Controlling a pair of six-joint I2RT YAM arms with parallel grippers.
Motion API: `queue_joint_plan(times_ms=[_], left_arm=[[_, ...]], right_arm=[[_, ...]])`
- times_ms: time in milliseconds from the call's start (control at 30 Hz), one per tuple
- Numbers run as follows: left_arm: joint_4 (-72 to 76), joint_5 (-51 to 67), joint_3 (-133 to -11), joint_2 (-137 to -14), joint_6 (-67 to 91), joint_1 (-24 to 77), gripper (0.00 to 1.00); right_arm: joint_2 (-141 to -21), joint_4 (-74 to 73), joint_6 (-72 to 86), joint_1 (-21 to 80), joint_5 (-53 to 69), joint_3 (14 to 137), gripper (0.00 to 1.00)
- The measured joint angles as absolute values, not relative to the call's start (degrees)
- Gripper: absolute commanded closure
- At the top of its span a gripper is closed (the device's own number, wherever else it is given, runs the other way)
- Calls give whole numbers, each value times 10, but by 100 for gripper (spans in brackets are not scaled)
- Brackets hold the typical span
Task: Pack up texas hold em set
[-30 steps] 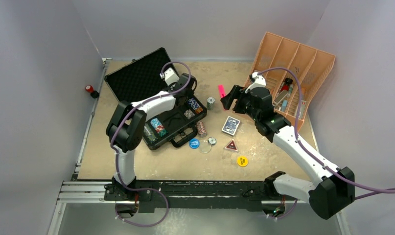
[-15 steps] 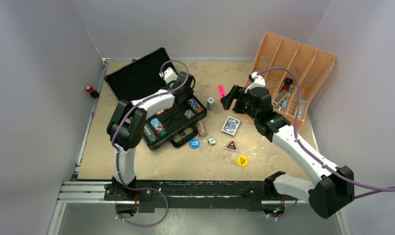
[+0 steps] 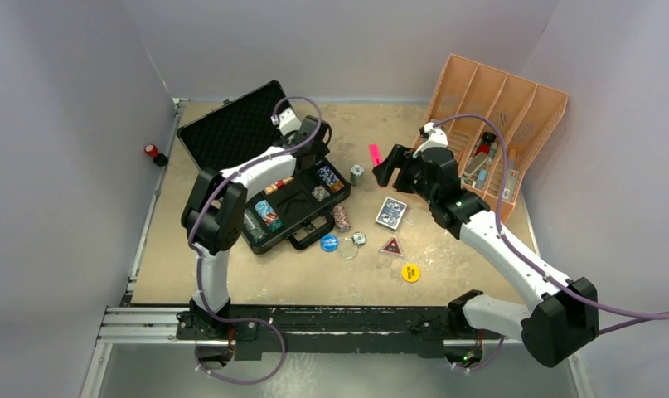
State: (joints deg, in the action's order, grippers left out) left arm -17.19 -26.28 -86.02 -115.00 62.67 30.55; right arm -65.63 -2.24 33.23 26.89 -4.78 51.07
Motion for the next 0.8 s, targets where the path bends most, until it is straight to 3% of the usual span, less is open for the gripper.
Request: queue_joint_plan(times_ms=[533,800], left_arm=[[-190,-295,-882,-1120,564,304,43],[-185,-320,-814,-929,457,304,43]], right_arm=[[-667,-22,324,269,-32,512,22],[-718,-23,292,269,-2,530,23]])
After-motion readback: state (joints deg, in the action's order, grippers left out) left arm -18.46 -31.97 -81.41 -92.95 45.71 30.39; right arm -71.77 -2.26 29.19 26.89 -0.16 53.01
